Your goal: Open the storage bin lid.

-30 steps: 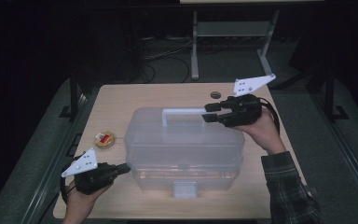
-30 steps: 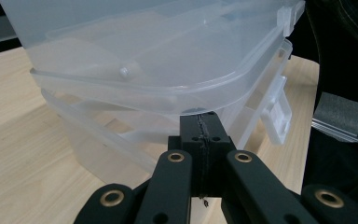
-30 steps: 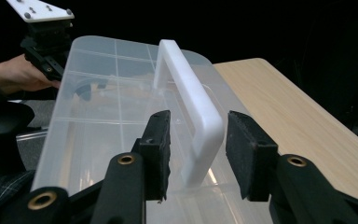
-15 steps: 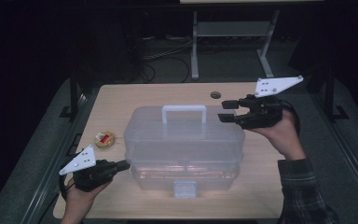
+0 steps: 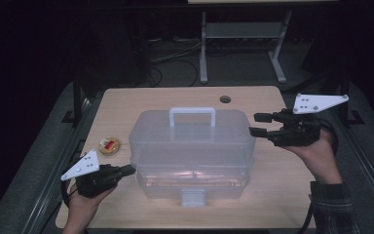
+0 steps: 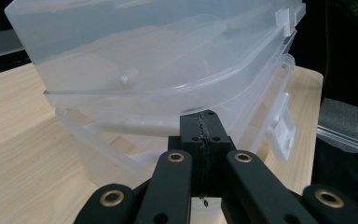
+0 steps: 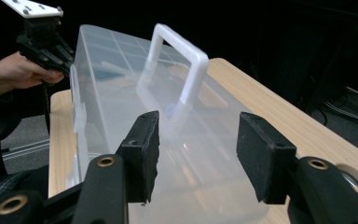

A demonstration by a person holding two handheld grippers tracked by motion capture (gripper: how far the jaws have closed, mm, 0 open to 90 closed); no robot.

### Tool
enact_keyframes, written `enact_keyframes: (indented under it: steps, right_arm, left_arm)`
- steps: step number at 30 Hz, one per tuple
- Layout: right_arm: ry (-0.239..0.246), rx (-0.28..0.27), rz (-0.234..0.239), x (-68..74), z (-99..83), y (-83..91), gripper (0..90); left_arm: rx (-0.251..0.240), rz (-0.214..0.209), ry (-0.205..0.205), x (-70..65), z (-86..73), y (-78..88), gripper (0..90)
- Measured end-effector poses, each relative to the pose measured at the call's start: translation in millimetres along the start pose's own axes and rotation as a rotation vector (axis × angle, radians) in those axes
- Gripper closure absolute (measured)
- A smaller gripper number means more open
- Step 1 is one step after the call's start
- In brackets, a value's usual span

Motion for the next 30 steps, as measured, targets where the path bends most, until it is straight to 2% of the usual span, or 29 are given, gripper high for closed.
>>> enact_keyframes:
  steps: [4,6,15,23,30]
  right_arm:
    - [-0.016,0.003,-0.009,0.2,-9.5,3.6,46.5]
    - [-0.035,-0.017,-0.009,0.5,-14.8,7.4,45.8]
    - [-0.067,-0.009,-0.061,7.9,-43.6,22.5,39.8]
    - [-0.083,0.027,-0.076,16.8,-67.2,19.8,32.4]
    - [-0.082,0.054,-0.080,25.0,-78.6,15.2,29.6]
  left_arm:
    - [-0.002,0.001,0.004,0.2,0.7,0.0,90.0]
    - [-0.002,0.002,0.004,0.7,0.4,-0.1,90.0]
    - [-0.007,0.004,-0.001,1.4,3.0,0.2,90.0]
    - [-0.009,0.006,-0.007,2.2,5.3,0.4,90.0]
    - [-0.010,0.004,-0.011,3.0,7.2,0.7,90.0]
Point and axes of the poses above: each handheld gripper's, and its own axes: y roughly backward along the jaws, z roughly out of its top, x roughly to its left, the point moved 4 cm from there along -y, roughly forward along the jaws, and after that the axes turned 4 degrees about -z, right-handed, at the moved point
